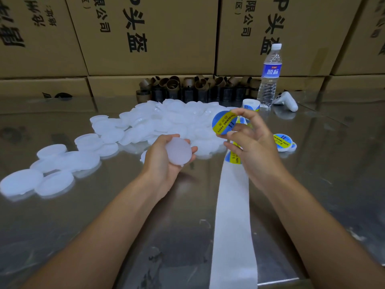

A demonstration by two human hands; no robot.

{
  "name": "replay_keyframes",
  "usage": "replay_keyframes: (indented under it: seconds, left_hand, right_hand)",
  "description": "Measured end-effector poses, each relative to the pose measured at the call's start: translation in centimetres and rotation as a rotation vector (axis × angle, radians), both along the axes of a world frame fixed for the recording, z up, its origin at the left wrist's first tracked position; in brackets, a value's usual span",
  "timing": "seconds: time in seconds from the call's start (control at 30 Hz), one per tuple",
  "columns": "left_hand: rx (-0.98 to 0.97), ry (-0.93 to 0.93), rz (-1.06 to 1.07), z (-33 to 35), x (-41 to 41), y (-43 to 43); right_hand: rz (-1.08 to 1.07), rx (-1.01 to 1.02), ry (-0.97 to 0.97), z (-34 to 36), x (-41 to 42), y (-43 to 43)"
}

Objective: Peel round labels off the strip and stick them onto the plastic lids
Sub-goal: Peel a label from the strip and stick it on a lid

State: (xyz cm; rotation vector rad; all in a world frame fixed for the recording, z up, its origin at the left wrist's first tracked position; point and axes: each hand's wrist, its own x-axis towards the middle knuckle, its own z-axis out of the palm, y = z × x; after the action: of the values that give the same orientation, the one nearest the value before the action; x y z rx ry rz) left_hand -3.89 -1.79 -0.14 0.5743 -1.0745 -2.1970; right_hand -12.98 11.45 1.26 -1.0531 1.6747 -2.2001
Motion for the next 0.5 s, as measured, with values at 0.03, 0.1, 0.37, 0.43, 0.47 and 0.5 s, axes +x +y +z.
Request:
replay_keyframes:
  seconds: [0.03, 0.1, 0.37, 0.43, 0.47, 0.5]
  left_hand:
    - [0.008, 0.003, -0.038, 0.1, 0.1, 0.1]
    - [0.021, -0.003, -0.126, 0.2, 0.1, 0.3]
    - [-0.113, -0.108, -0.436, -0.2, 0.2, 0.6]
    - [-0.149, -0.131, -0.469, -0.3, 0.1, 0.6]
    - [-0.163, -0.143, -0.477, -0.4, 0.1, 0.6]
    - [-0.173, -0.15, -0.487, -0.4, 0.0, 0.6]
  right_hand:
    - [0.007, 0.013, 0.009, 0.0, 0.0, 0.0]
    - [0.025, 0.037, 0.032, 0.1, 0.2, -0.1]
    - [0.181, 0.122, 0.226, -0.2, 1.3, -0.5]
    - [0.202, 0.138, 0.271, -0.3, 1.6, -0.5]
    - [0.188, 0.157, 0.306, -0.4, 1.6, -0.5]
    - [0.163, 0.182, 0.351, -0.5, 1.6, -0.6]
